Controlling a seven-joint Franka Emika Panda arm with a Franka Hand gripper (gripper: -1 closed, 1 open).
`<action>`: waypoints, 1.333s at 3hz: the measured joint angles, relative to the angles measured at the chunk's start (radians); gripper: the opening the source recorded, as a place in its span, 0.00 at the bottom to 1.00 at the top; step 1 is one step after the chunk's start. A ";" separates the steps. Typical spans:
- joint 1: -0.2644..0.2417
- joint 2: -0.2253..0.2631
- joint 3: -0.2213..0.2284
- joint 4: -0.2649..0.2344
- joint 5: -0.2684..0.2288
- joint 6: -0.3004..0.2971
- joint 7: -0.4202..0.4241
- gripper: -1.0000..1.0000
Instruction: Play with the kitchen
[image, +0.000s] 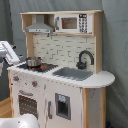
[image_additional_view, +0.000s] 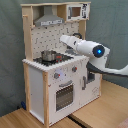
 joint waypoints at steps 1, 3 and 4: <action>-0.042 0.039 0.020 0.069 0.053 -0.052 0.004 1.00; -0.099 0.089 0.052 0.200 0.161 -0.187 0.021 1.00; -0.119 0.104 0.065 0.252 0.212 -0.254 0.025 1.00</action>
